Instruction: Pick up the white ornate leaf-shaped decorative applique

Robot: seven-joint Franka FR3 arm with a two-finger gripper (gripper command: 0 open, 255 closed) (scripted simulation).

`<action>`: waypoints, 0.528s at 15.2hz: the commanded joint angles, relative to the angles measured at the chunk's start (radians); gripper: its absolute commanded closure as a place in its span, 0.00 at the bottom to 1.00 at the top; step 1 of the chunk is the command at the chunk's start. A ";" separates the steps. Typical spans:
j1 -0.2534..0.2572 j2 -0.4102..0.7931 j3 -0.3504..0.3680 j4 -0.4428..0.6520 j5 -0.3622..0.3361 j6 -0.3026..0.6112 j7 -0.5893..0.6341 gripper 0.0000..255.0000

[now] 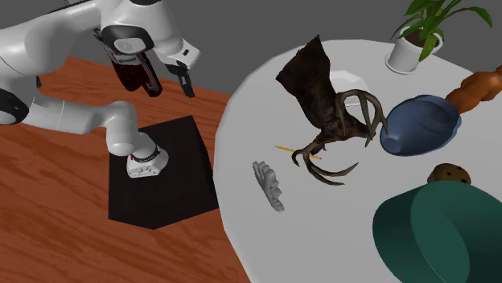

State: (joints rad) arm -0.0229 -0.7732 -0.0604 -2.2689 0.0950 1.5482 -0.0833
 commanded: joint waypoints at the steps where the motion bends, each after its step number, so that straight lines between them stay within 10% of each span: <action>1: 0.000 0.000 0.000 0.000 0.000 0.000 0.000 0.00; 8: -0.082 0.184 -0.029 0.103 -0.081 0.100 0.067 0.00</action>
State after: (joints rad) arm -0.0934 -0.6181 -0.0866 -2.1798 0.0246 1.6303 -0.0295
